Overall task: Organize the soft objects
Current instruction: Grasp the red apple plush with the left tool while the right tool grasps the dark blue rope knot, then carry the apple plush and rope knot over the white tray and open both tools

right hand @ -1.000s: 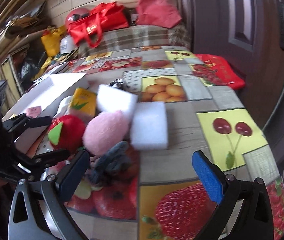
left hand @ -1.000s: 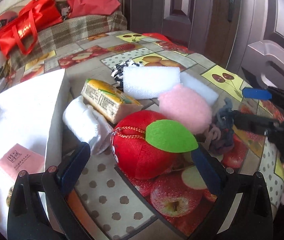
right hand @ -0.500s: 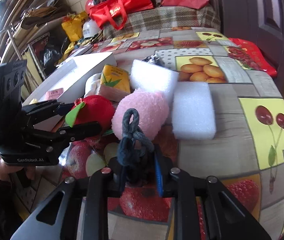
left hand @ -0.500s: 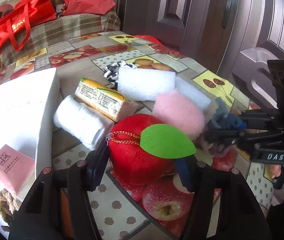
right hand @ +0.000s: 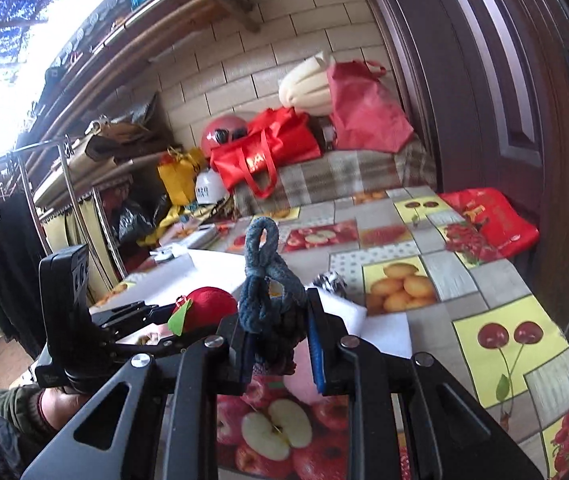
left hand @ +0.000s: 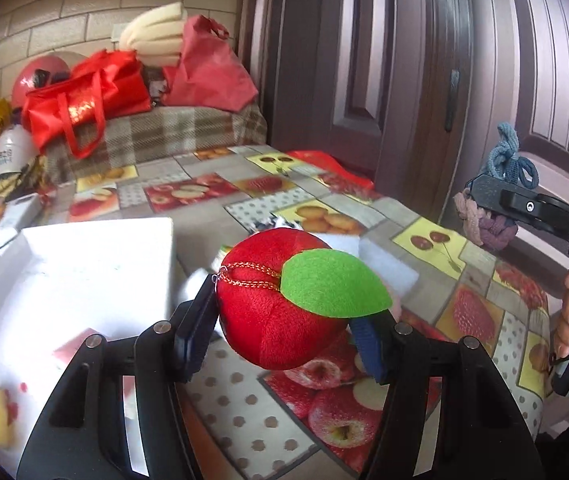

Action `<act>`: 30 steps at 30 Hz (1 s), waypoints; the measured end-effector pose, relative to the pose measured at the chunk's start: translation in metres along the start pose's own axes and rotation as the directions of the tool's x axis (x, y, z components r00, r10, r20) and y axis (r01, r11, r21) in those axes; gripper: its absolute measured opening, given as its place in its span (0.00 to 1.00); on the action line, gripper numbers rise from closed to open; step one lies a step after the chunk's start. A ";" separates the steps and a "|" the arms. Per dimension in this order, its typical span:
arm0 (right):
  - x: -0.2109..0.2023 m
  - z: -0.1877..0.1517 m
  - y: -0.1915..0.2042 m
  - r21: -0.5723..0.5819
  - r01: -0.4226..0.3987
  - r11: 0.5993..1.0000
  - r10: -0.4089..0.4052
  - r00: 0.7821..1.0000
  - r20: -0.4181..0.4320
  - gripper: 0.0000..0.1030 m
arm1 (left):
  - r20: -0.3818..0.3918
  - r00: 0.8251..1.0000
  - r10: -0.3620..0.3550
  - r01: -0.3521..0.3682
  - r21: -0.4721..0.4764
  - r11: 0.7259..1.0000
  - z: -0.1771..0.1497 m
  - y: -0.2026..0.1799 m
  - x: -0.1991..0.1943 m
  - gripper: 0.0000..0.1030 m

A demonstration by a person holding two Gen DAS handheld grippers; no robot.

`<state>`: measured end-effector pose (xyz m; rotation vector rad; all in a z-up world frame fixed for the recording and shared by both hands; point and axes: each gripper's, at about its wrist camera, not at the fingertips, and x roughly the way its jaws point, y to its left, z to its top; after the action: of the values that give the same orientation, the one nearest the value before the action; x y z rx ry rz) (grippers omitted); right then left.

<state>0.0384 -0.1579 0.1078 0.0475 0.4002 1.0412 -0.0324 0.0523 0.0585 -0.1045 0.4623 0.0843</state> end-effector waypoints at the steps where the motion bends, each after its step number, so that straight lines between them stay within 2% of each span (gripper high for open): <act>1: 0.000 0.002 0.000 0.002 -0.003 1.000 0.003 1.000 0.011 0.21 | 0.009 1.000 0.012 -0.012 -0.003 1.000 0.002 0.005 -0.003 0.60; 5: 0.007 0.013 0.006 0.016 -0.026 1.000 0.025 0.999 0.027 0.21 | 0.060 0.994 0.086 -0.085 -0.019 0.996 0.011 0.027 -0.018 0.60; 9: 0.019 0.022 0.016 0.016 -0.060 0.998 0.060 0.998 0.017 0.21 | 0.092 0.984 0.154 -0.148 -0.075 0.986 0.015 0.058 -0.032 0.60; 16: 0.046 0.034 0.046 -0.006 -0.141 0.990 0.141 0.990 -0.017 0.21 | 0.070 0.966 0.248 -0.230 -0.200 0.952 0.011 0.113 -0.042 0.60; 23: 0.077 0.038 0.078 -0.034 -0.214 0.976 0.211 0.975 -0.069 0.21 | 0.055 0.942 0.330 -0.304 -0.269 0.914 0.003 0.147 -0.054 0.60; 30: 0.106 0.034 0.099 -0.030 -0.256 0.966 0.252 0.961 -0.112 0.21 | 0.020 0.935 0.354 -0.330 -0.310 0.891 -0.003 0.165 -0.053 0.60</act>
<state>0.0145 -0.0128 0.1296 0.0029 0.4772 1.3102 -0.0981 0.2120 0.0664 -0.3202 0.3845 0.5073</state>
